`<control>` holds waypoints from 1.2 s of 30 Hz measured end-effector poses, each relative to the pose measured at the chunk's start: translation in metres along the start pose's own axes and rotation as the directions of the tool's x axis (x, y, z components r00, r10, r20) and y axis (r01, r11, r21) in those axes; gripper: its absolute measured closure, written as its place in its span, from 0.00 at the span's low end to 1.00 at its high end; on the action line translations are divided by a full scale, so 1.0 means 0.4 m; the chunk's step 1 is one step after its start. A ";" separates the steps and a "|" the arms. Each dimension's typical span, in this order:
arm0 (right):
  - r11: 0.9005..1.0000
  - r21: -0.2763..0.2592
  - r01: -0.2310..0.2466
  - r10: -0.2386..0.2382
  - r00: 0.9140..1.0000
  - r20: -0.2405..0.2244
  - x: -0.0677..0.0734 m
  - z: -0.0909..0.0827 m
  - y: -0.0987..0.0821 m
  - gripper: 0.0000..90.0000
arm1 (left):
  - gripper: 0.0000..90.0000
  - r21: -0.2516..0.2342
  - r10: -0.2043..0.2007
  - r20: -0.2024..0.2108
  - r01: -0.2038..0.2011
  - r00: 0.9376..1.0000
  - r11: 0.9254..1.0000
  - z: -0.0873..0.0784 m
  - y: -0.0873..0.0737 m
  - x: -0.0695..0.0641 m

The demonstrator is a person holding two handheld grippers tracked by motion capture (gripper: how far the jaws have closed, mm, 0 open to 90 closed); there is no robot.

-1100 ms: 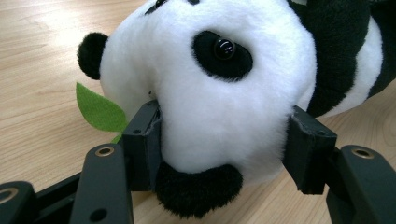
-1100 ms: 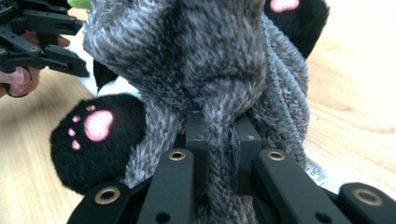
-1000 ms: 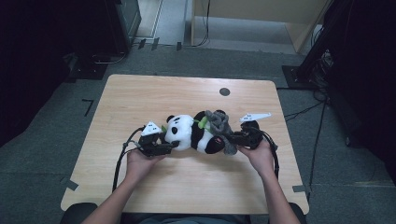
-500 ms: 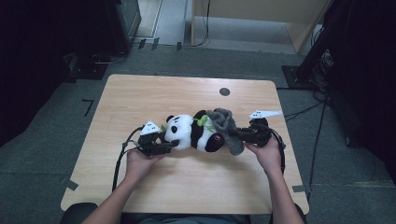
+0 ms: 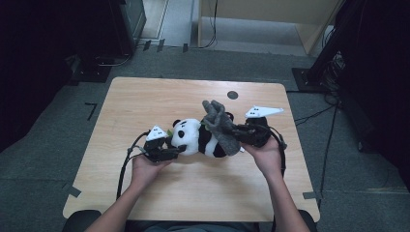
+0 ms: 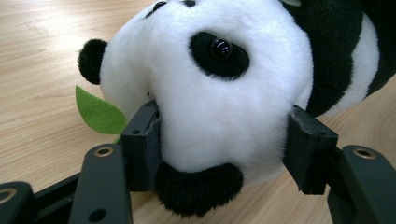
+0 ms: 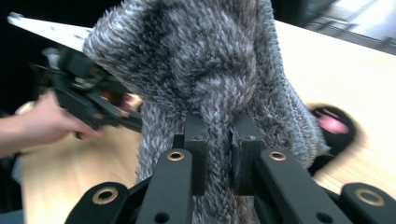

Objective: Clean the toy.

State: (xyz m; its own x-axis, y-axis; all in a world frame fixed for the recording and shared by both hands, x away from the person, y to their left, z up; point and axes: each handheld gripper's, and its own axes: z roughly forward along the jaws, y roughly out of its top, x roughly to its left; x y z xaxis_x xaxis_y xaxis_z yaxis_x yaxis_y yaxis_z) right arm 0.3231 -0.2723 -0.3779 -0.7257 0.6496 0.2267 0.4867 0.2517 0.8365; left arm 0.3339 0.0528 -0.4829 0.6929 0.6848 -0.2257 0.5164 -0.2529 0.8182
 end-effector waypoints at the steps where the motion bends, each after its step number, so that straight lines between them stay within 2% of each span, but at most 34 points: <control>1: 1.000 0.006 0.003 -0.003 1.000 -0.013 0.012 0.010 0.007 0.90 | 0.42 0.000 0.004 -0.001 -0.004 1.000 1.000 0.001 0.000 -0.001; 4: 0.998 0.027 0.051 -0.050 0.998 -0.034 0.046 0.046 0.022 0.91 | 0.42 0.003 0.012 -0.005 -0.012 1.000 1.000 0.001 0.001 -0.004; 9: 0.993 0.077 0.090 -0.087 0.995 -0.041 0.087 0.111 0.037 0.91 | 0.43 0.005 0.012 -0.008 -0.012 1.000 1.000 0.000 0.001 -0.004; 14: 0.979 0.148 0.137 -0.138 0.990 -0.001 0.121 0.189 0.029 0.91 | 0.43 0.002 -0.011 -0.008 0.011 1.000 1.000 0.000 0.004 -0.003; 16: 0.974 0.161 0.160 -0.166 0.986 0.025 0.126 0.214 0.020 0.91 | 0.43 0.001 -0.019 -0.006 0.019 1.000 1.000 0.000 0.005 -0.002; 19: 0.970 0.180 0.165 -0.174 0.984 0.037 0.126 0.240 -0.002 0.91 | 0.43 0.006 -0.018 -0.004 0.018 1.000 1.000 0.001 0.005 -0.001; 26: 0.970 0.154 0.189 -0.199 0.979 0.053 0.138 0.234 -0.045 0.92 | 0.43 0.020 -0.010 -0.003 0.010 1.000 1.000 0.002 0.006 -0.003; 31: 0.957 0.180 0.228 -0.242 0.968 0.065 0.153 0.232 -0.084 0.92 | 0.43 0.023 -0.020 0.003 0.020 1.000 1.000 0.001 0.006 0.001; 34: 0.960 0.170 0.221 -0.234 0.970 0.059 0.147 0.226 -0.108 0.92 | 0.43 0.022 -0.020 0.006 0.020 1.000 1.000 0.001 0.005 0.002; 36: 0.958 0.165 0.233 -0.246 0.967 0.066 0.148 0.221 -0.124 0.92 | 0.43 0.022 -0.019 0.007 0.019 1.000 1.000 0.001 0.005 0.003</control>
State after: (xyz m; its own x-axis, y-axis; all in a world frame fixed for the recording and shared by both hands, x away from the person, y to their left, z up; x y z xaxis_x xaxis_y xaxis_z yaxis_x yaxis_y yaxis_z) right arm 0.2989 -0.1828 -0.4499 -0.7896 0.6134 -0.0193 0.3781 0.5110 0.7720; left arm 0.3359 0.0527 -0.4817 0.6867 0.6845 -0.2447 0.5401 -0.2551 0.8020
